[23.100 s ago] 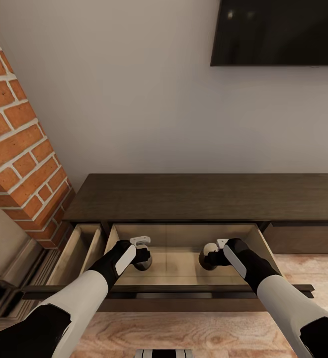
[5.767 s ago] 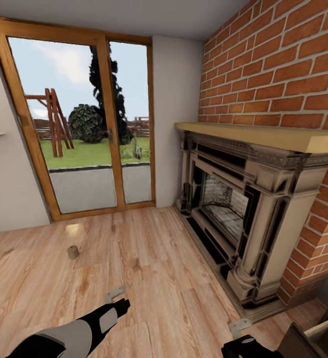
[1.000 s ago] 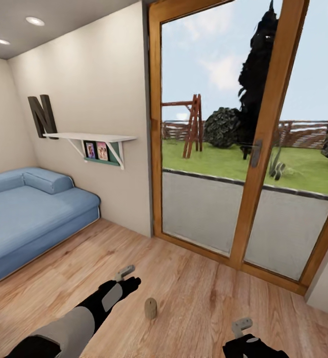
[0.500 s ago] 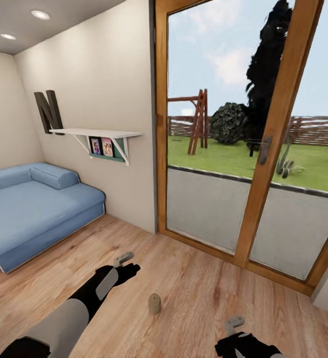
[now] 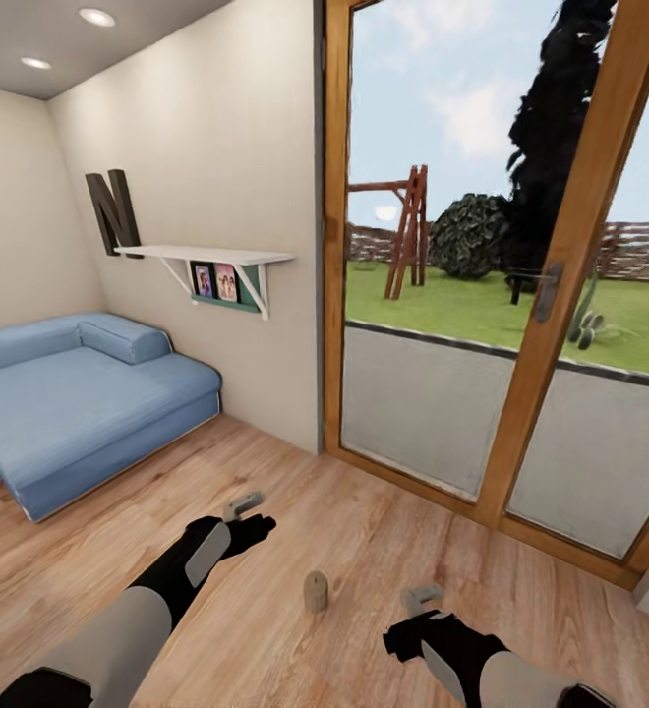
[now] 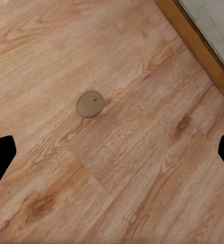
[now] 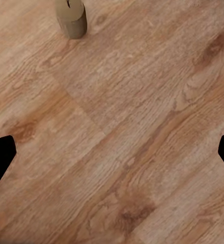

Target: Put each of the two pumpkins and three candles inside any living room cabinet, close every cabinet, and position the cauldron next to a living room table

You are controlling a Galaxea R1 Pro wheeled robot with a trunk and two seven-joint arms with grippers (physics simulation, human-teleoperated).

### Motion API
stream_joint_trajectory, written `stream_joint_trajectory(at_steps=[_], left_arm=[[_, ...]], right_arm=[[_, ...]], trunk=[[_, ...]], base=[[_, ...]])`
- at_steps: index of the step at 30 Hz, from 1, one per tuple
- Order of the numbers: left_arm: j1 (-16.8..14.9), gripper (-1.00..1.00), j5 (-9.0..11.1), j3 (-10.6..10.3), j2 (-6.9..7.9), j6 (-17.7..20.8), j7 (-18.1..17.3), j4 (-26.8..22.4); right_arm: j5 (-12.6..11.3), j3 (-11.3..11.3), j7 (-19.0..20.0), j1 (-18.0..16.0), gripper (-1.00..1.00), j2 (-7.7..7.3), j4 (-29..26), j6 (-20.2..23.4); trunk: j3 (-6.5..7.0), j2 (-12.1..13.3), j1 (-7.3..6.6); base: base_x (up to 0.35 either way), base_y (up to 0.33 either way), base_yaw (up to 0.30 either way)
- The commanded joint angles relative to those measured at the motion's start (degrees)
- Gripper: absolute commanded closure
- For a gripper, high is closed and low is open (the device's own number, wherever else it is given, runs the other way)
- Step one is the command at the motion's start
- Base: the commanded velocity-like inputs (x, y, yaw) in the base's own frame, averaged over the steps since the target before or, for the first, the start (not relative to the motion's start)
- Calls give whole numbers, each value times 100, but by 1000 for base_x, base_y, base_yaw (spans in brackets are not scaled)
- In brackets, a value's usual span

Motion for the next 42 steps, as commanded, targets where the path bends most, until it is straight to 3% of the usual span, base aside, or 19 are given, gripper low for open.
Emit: stream_joint_trajectory(at_steps=[1, 11, 17, 21, 33, 42], left_arm=[[-4, -100, 60, -33, 5, 16, 68, -11], [-30, -100, 60, -33, 2, 43, 122, -7], [-55, -100, 60, -33, 1, 148, 130, -12], [-64, -100, 60, -33, -2, 366, 177, -15], [-74, -100, 60, -33, -23, 410, 170, -164], [-74, -100, 77, -37, -86, 415, 167, -240]], right_arm=[[-32, 34, -2, -33, -100, 26, -6, 24], [-37, 27, -36, -470, -100, 359, -6, 25], [-42, 25, -362, -568, -100, 494, -12, 25], [-54, 18, -475, -589, -100, 534, -14, -9], [-77, 16, -489, -591, -100, 591, -22, -74], [-69, 25, -487, -591, -100, 629, -23, -112]], trunk=[[-16, -4, 0], [-106, -4, 0], [-160, -4, 0], [-195, -4, 0], [-284, -4, 0], [-287, -4, 0]], base=[[0, 0, 121], [0, 0, 121], [24, 0, 122], [205, -1, 122], [303, -54, 96], [24, -5, 3]])
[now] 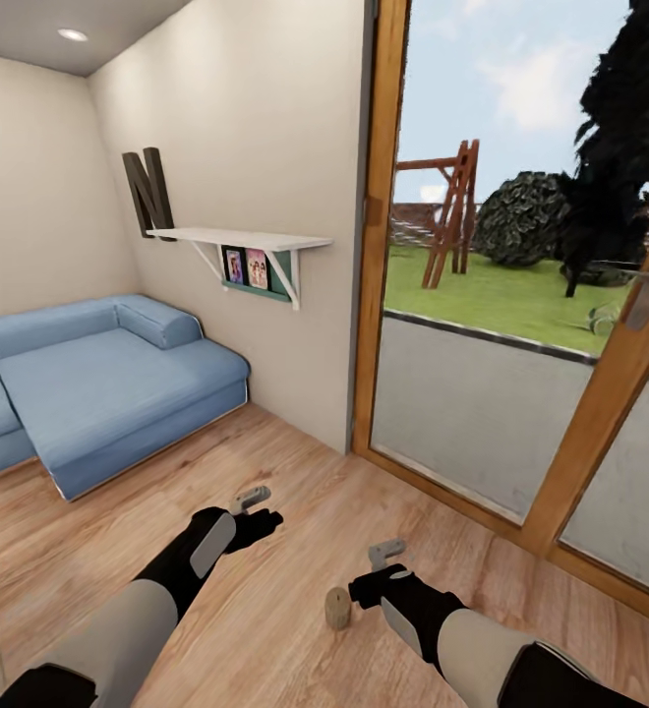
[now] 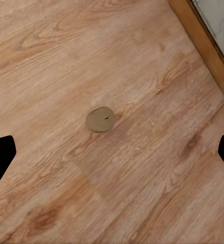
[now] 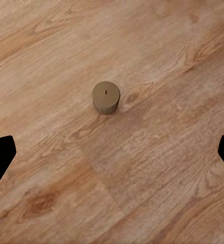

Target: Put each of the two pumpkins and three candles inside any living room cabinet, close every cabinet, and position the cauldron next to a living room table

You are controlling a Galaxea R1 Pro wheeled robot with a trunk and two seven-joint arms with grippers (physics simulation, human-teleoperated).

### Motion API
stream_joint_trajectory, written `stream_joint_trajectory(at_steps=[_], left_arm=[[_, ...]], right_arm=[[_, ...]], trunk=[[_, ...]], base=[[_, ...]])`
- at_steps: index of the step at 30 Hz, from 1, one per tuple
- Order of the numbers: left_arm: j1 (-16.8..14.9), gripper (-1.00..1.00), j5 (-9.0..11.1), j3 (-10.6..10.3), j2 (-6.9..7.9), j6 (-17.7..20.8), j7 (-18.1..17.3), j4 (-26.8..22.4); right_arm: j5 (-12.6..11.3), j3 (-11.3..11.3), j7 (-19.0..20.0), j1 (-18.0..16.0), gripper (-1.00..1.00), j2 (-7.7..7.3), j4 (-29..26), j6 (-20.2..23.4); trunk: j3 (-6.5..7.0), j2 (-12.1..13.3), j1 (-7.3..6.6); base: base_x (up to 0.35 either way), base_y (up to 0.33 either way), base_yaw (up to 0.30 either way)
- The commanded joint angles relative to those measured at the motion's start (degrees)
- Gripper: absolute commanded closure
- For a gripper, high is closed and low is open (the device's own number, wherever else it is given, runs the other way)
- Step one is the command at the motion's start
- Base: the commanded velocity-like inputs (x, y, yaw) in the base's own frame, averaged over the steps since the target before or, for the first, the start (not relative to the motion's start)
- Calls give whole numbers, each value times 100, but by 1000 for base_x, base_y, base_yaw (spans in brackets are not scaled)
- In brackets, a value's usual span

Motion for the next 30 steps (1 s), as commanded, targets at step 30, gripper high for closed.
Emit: stream_joint_trajectory(at_steps=[30], left_arm=[[-3, -100, 43, -56, -58, 62, 57, -86]], right_arm=[[-14, 49, 1, -3, -100, -5, -42, 12]], trunk=[[-9, -4, 0]], base=[[0, -169, 203]])
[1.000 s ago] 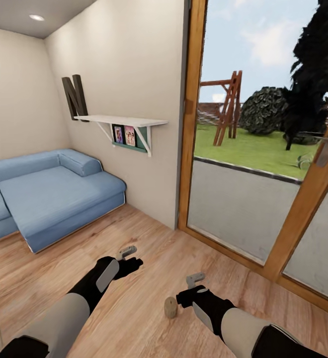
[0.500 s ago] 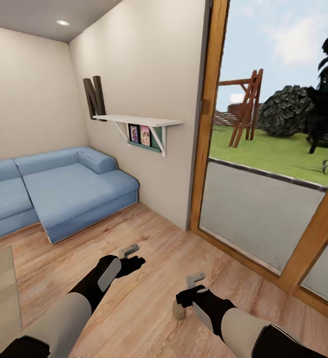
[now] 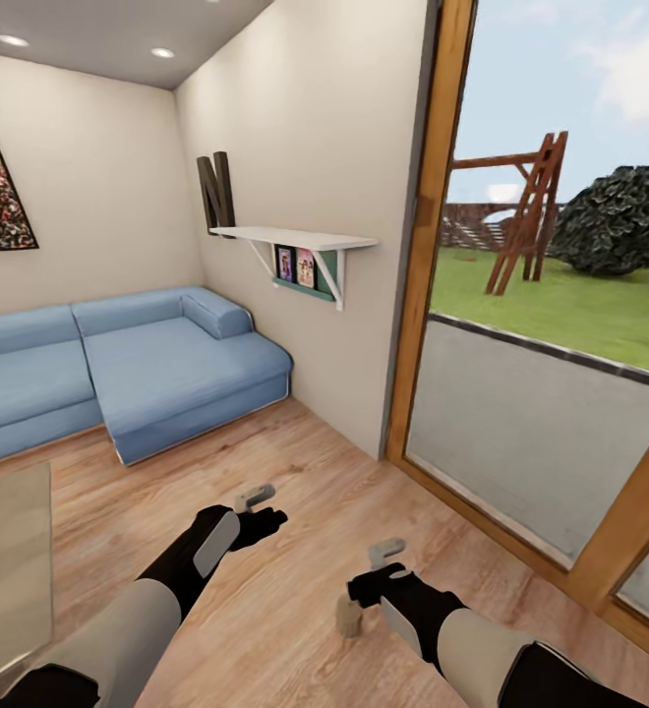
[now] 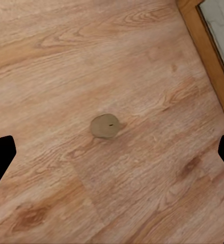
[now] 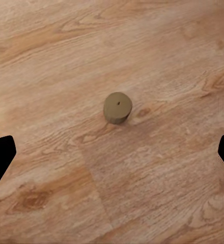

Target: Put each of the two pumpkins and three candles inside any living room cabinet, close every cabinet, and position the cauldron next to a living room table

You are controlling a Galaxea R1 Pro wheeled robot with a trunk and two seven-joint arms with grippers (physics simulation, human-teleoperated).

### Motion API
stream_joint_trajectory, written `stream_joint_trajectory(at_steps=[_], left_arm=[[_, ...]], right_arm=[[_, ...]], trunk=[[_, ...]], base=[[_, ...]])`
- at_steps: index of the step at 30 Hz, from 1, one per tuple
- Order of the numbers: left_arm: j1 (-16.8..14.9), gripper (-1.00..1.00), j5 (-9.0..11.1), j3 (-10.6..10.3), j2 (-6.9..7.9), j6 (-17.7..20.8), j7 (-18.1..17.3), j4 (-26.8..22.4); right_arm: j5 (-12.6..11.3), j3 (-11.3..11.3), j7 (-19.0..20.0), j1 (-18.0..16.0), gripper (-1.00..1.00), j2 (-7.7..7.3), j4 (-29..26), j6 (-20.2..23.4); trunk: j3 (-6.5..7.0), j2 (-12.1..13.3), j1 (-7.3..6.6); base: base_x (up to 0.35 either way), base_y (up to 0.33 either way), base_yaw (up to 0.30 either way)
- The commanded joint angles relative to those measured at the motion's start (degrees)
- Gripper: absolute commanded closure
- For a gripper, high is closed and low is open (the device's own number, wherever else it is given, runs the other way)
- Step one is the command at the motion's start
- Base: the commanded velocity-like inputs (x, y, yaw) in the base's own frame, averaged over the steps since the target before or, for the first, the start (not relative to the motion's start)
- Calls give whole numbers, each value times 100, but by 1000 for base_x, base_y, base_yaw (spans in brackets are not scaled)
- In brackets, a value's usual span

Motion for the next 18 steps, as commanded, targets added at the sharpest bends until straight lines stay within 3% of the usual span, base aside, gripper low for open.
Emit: stream_joint_trajectory(at_steps=[1, 8, 14, 18], left_arm=[[-4, -100, 61, -22, 3, 12, 55, -11], [-4, -100, 68, 4, 9, 5, 51, -31], [-4, -100, 112, 18, 20, 16, 28, -92], [-4, -100, 120, 16, 11, 52, 24, -224]], right_arm=[[-43, 48, -32, -2, -100, -3, -16, 34], [-33, 54, -24, -2, -100, -2, -36, 34], [-29, 65, -15, -2, -100, -2, -95, 50], [-29, 66, -10, -2, -100, -1, -97, 58]], trunk=[[-6, -4, 0], [-6, -4, 0], [-22, -4, 0], [-120, -164, 88]], base=[[0, -303, 6], [0, -205, 2], [0, -23, 92], [0, -2, 169]])
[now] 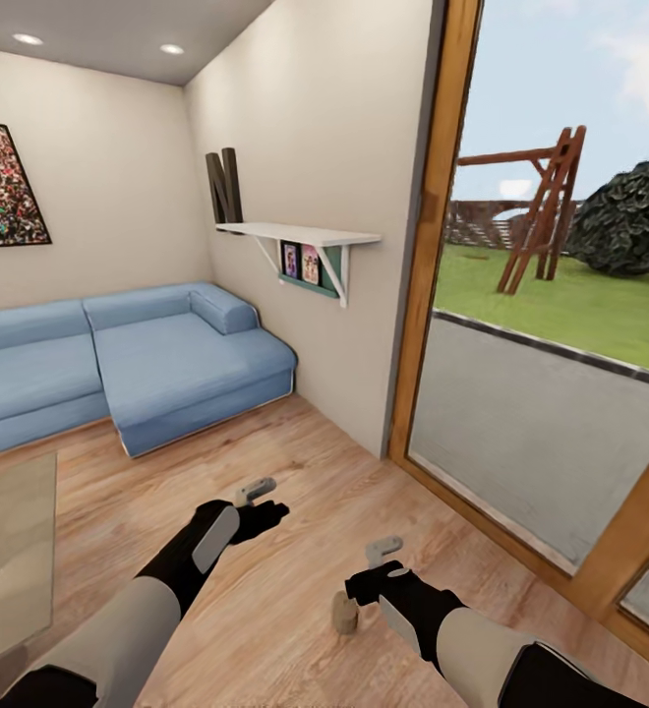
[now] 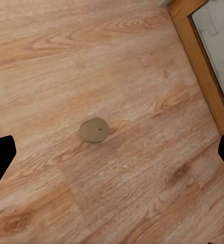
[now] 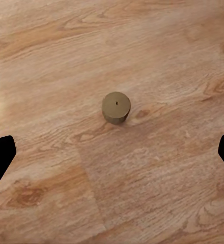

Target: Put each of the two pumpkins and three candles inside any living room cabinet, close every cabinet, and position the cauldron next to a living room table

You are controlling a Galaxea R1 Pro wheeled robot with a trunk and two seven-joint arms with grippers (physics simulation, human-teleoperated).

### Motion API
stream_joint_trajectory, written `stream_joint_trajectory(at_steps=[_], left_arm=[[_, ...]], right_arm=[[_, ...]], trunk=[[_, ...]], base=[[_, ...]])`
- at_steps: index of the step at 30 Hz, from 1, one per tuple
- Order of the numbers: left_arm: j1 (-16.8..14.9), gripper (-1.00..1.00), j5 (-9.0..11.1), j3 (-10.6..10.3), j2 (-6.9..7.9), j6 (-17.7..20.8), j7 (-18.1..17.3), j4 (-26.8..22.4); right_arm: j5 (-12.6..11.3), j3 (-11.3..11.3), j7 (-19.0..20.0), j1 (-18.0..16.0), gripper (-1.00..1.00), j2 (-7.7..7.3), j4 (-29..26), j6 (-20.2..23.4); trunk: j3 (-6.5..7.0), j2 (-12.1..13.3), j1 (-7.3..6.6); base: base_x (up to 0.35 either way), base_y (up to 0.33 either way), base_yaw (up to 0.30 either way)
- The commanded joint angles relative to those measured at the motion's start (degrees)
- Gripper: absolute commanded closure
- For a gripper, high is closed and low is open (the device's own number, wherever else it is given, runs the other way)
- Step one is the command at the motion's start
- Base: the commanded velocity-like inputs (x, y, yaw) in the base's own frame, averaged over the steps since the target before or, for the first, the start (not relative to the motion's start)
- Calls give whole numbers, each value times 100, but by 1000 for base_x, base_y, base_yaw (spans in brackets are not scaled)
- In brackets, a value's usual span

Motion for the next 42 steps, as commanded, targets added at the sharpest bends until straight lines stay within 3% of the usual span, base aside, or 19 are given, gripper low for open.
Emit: stream_joint_trajectory(at_steps=[1, 7, 13, 17, 25, 35, 42], left_arm=[[-4, -100, 58, -26, 0, 55, 55, -58], [-4, -100, 33, -29, -7, 294, 76, -184], [-4, -100, 44, -39, -12, 279, 467, -396], [-4, -100, 51, -49, -24, 272, 509, -478], [-4, -100, 36, -65, -52, 270, 498, -494], [-4, -100, 26, -66, -58, 271, 509, -487], [-3, -100, 26, -69, -58, 278, 487, -487]], right_arm=[[-45, 52, -34, -3, -100, -2, -14, 33], [-42, 57, -33, -3, -100, -2, -16, 34], [-50, 49, -39, -3, -100, -7, -16, 32], [-60, 38, -40, -3, -100, -11, -11, 34], [-77, 24, -40, -3, -100, -12, -7, 42], [-80, 22, -40, -3, -100, -18, -7, 60], [-88, 4, -81, -3, -100, -25, -5, 32]], trunk=[[-32, -46, 23], [-184, -286, 154], [-336, -527, 286], [-439, -687, 374], [-507, -687, 374], [-595, -687, 374], [-658, -687, 374]], base=[[0, 0, 175], [0, 0, 177], [0, 0, 177], [0, 0, 162], [5, 0, 125], [273, 0, 93], [50, -10, 37]])
